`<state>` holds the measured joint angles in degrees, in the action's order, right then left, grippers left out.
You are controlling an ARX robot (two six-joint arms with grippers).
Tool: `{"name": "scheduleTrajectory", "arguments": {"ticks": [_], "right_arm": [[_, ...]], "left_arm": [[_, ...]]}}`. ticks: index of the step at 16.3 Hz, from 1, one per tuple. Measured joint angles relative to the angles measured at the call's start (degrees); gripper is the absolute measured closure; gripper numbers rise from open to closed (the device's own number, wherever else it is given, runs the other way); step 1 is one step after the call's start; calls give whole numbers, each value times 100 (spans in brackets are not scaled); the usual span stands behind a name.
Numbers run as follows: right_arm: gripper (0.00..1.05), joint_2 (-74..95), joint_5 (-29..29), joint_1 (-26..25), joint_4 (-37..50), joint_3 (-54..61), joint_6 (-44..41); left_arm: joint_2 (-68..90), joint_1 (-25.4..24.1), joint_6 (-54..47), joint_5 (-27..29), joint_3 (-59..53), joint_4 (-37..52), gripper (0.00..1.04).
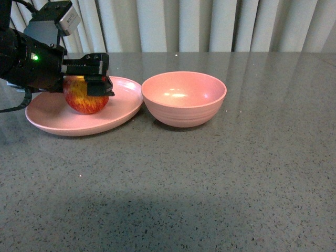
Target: Move apple from plate to bowl
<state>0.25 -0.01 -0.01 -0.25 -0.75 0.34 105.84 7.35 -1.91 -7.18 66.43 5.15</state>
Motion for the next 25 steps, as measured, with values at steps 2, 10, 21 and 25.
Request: {"name": "scheduleTrajectory", "arguments": {"ticks": [2, 10, 21, 25], "right_arm": [[7, -2, 0, 0, 0, 0, 0], [7, -2, 0, 0, 0, 0, 0], [7, -2, 0, 0, 0, 0, 0], [7, -2, 0, 0, 0, 0, 0]], "left_arm": [[0, 4, -2, 7, -2, -20, 7], [2, 15, -4, -52, -2, -42, 33], [-435, 107, -44, 57, 48, -308, 36], [-1285, 348, -293, 74, 363, -542, 36]]}}
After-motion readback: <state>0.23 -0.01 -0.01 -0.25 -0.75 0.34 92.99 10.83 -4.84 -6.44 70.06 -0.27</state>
